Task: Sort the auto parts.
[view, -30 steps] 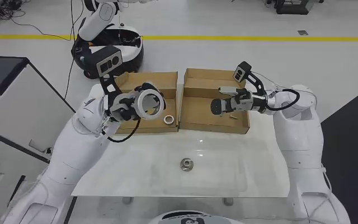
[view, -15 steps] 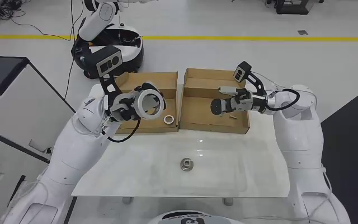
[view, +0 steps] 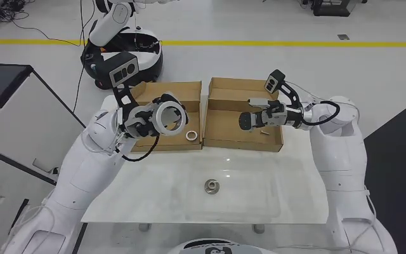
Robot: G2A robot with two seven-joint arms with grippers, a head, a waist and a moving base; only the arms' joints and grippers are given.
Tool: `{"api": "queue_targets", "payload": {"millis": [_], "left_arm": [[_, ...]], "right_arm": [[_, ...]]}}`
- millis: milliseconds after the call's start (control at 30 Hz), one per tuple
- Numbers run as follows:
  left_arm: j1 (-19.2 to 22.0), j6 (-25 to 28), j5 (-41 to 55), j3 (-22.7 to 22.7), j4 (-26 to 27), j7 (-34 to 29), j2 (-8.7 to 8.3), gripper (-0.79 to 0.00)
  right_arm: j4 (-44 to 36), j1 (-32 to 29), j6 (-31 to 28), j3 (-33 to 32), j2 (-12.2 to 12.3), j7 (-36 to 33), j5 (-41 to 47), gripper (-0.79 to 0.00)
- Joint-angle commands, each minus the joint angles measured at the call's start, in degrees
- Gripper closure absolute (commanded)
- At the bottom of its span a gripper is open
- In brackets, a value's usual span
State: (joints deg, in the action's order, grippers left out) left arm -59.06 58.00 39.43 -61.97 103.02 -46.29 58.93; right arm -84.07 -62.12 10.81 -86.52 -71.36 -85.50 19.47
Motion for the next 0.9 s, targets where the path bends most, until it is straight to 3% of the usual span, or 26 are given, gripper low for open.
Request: {"api": "queue_targets", "payload": {"millis": [0,367,467,867], "left_arm": [[0.0,0.0,0.0,0.0,0.0,0.0,0.00,0.000],[0.0,0.0,0.0,0.0,0.0,0.0,0.00,0.000],[-1.2,-1.5,0.9,-0.3,1.8,2.7,0.19,0.000],[-3.6,0.0,11.5,-0.2,4.4,3.3,1.25,0.000]], "right_arm": [[0.0,0.0,0.0,0.0,0.0,0.0,0.0,-0.785],[0.0,0.0,0.0,0.0,0.0,0.0,0.0,-0.785],[0.0,0.0,0.0,0.0,0.0,0.0,0.0,-0.785],[0.0,0.0,0.0,0.0,0.0,0.0,0.0,-0.785]]}}
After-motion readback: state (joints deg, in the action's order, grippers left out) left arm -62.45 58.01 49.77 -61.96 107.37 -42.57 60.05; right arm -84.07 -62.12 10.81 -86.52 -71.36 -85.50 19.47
